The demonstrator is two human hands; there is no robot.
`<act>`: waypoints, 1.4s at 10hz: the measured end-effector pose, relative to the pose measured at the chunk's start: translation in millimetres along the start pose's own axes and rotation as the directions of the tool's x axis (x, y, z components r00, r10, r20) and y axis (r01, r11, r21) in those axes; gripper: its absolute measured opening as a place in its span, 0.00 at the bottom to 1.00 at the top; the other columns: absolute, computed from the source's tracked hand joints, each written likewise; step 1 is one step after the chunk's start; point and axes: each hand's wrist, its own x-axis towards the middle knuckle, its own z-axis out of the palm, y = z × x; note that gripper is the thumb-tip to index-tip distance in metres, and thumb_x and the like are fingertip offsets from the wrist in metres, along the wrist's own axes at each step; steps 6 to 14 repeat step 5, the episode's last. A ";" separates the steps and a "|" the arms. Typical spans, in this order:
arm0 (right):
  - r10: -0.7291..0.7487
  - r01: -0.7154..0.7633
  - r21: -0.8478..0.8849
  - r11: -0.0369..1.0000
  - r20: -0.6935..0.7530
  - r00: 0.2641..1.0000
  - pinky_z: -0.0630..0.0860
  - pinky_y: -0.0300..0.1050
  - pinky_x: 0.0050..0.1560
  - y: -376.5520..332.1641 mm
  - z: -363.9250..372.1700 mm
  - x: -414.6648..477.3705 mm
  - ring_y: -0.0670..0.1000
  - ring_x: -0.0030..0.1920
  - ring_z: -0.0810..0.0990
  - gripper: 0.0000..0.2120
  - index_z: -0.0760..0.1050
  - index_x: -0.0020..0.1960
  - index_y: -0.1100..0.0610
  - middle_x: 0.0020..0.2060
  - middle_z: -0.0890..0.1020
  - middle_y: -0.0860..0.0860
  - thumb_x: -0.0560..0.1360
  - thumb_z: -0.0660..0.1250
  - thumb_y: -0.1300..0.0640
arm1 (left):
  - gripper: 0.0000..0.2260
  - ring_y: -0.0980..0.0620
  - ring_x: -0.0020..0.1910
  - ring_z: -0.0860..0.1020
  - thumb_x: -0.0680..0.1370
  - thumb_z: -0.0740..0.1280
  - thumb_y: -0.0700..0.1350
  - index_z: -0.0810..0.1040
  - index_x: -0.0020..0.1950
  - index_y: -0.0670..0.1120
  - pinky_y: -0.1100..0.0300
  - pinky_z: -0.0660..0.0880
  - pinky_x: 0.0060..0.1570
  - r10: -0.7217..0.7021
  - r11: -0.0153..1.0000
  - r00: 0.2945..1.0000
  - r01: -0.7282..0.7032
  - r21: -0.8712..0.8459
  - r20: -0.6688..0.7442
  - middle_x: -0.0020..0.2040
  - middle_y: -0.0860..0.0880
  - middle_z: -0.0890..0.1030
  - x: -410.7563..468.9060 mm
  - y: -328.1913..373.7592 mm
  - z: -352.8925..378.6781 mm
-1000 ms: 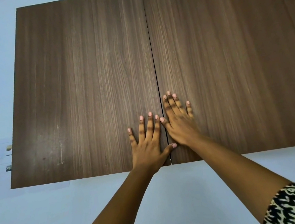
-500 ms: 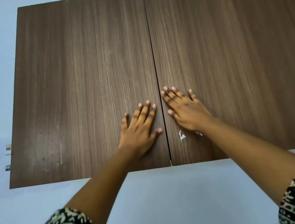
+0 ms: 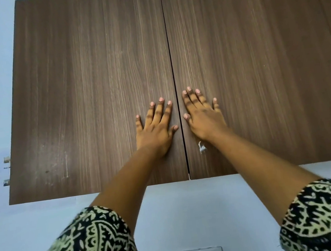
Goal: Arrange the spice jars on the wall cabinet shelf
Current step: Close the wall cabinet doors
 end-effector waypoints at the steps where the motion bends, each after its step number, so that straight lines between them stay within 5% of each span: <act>1: 0.039 -0.037 0.046 0.998 -0.038 0.999 0.39 0.57 0.73 -6.0 25.4 -46.1 0.49 0.76 0.36 0.28 0.35 0.76 0.50 0.75 0.35 0.45 0.82 0.47 0.50 | 0.26 0.51 0.76 0.35 0.82 0.45 0.56 0.35 0.76 0.54 0.45 0.37 0.73 -0.043 0.998 0.998 0.041 -0.044 -0.050 0.77 0.53 0.36 -40.0 13.2 23.1; 3: 0.078 -0.077 0.032 0.997 -0.046 0.996 0.46 0.59 0.73 -3.0 69.7 -122.9 0.49 0.74 0.39 0.29 0.42 0.77 0.53 0.74 0.41 0.47 0.81 0.51 0.49 | 0.25 0.49 0.76 0.35 0.81 0.41 0.55 0.35 0.76 0.53 0.46 0.38 0.73 -0.134 0.990 0.990 0.133 -0.051 -0.032 0.77 0.52 0.36 -106.5 21.4 66.7; 4: 0.084 -0.084 0.000 0.996 0.083 0.993 0.41 0.60 0.73 -5.6 51.5 -119.5 0.49 0.74 0.34 0.30 0.36 0.76 0.52 0.75 0.37 0.47 0.81 0.48 0.47 | 0.26 0.49 0.75 0.34 0.82 0.42 0.56 0.32 0.75 0.53 0.45 0.37 0.72 -0.127 0.992 0.990 0.128 -0.019 0.056 0.76 0.52 0.33 -103.2 24.6 47.4; 14: 0.091 -0.090 -0.028 0.996 0.059 0.994 0.39 0.58 0.73 -10.7 27.6 -124.4 0.53 0.77 0.38 0.30 0.37 0.77 0.53 0.77 0.40 0.50 0.81 0.46 0.46 | 0.26 0.50 0.76 0.35 0.82 0.44 0.54 0.34 0.75 0.51 0.47 0.37 0.73 -0.104 0.994 0.994 0.105 -0.022 0.020 0.77 0.51 0.35 -115.4 31.2 22.8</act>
